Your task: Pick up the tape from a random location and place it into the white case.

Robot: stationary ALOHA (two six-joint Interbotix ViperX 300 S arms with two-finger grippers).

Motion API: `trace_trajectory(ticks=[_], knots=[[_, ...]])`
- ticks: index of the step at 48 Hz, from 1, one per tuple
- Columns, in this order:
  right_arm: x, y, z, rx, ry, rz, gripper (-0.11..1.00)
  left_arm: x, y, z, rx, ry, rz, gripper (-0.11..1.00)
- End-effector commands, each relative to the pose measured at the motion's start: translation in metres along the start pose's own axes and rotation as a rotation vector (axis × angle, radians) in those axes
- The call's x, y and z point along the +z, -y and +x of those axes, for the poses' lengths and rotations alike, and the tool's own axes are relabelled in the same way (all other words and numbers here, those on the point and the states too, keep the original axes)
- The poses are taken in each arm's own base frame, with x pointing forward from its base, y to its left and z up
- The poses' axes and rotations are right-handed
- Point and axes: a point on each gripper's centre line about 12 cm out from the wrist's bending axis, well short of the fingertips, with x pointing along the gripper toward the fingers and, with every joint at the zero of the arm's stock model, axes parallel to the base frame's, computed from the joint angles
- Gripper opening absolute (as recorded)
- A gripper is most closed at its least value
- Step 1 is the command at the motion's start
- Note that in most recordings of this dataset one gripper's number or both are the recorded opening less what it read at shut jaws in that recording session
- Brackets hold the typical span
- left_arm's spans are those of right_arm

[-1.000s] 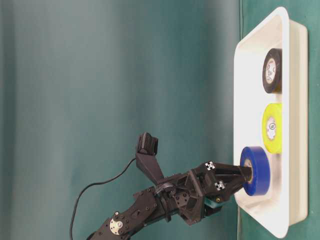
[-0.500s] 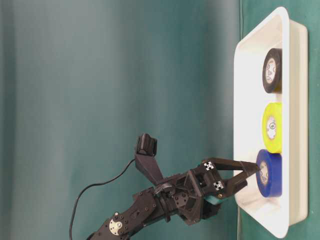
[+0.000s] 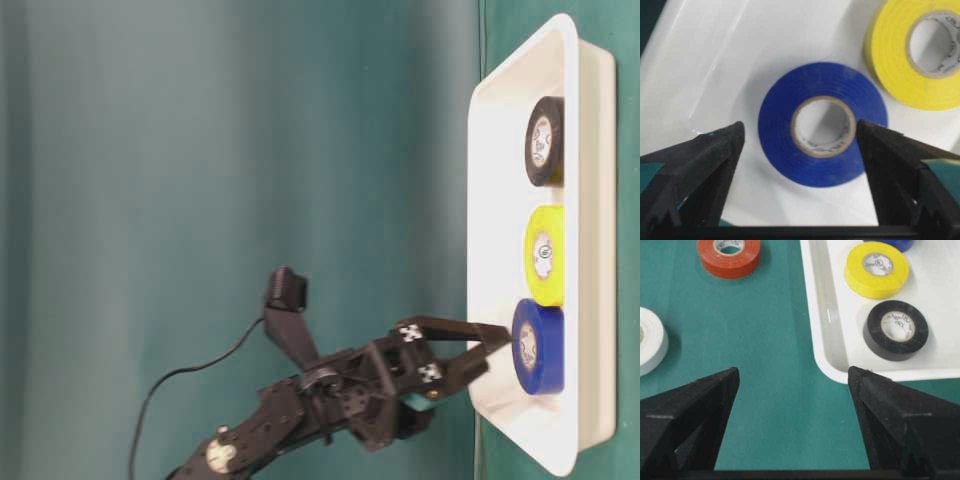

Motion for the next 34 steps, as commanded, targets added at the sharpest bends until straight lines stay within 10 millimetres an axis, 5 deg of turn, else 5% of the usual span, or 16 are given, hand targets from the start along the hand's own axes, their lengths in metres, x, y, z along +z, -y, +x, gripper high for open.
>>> trace_trajectory(ticks=[1, 11, 24, 34], knots=[[0.01, -0.001, 0.0, 0.001, 0.024, -0.001, 0.83, 0.019, 0.003, -0.034, -0.004, 0.089, 0.008, 0.85], [0.01, -0.001, 0.0, 0.001, 0.024, -0.001, 0.83, 0.025, 0.004, -0.065, -0.007, 0.135, 0.011, 0.85], [0.01, -0.001, 0.0, 0.001, 0.024, -0.001, 0.83, 0.023, 0.01, -0.066, -0.015, 0.129, 0.024, 0.85], [0.01, -0.001, 0.0, 0.001, 0.024, -0.001, 0.83, 0.021, 0.035, -0.075, -0.049, 0.136, 0.077, 0.85]])
